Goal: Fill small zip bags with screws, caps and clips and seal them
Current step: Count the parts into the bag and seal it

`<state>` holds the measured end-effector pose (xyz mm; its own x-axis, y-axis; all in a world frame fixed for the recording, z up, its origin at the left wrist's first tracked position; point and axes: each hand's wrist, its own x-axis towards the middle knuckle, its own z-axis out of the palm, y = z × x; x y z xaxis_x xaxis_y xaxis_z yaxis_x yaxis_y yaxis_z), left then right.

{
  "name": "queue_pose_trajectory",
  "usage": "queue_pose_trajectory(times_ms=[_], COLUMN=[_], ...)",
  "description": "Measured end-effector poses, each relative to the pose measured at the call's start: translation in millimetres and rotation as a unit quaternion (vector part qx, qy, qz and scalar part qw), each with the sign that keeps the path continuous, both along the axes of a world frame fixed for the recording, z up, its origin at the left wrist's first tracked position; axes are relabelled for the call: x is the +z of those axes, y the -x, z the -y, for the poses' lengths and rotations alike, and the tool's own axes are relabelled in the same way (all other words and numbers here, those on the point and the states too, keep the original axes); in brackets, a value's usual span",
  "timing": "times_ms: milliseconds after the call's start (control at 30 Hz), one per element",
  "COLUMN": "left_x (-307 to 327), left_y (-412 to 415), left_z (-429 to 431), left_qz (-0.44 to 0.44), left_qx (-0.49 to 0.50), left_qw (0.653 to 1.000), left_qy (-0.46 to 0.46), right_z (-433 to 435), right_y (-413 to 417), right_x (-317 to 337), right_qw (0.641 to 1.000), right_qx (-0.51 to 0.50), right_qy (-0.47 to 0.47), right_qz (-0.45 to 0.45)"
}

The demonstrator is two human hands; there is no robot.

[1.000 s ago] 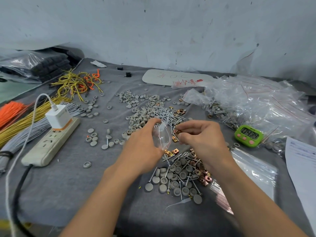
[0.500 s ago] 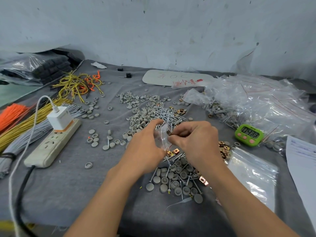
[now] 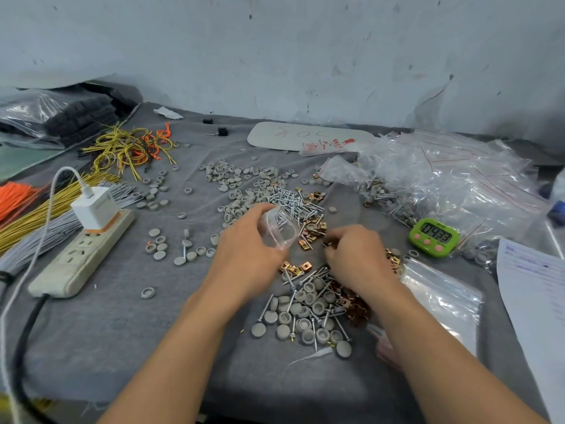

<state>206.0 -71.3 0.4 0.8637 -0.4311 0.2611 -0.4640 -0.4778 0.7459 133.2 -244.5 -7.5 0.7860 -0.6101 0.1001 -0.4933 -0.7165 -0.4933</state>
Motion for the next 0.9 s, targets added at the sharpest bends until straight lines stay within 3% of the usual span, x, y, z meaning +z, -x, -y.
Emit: queue_pose_trajectory(times_ms=[300, 633, 767, 900], left_x=[1.4, -0.4, -1.6, -1.6], left_y=[6.0, 9.2, 5.7, 5.3], left_z=[1.4, 0.2, 1.9, 2.7], left_qz=[-0.011, -0.01, -0.007, -0.009], left_qx=[-0.01, -0.013, -0.01, -0.019], left_qw=[1.0, 1.0, 1.0, 0.999], left_qy=[-0.011, -0.022, -0.022, -0.028], right_z=[-0.6, 2.3, -5.6, -14.7], right_y=[-16.2, -13.1, -2.0, 13.0], right_x=[0.8, -4.0, 3.6, 15.6], right_qw=[0.993, 0.992, 0.996, 0.975], right_qx=[0.01, -0.015, 0.009, -0.003], right_qy=[0.074, 0.12, -0.017, -0.148], right_qz=[-0.096, -0.031, 0.086, 0.167])
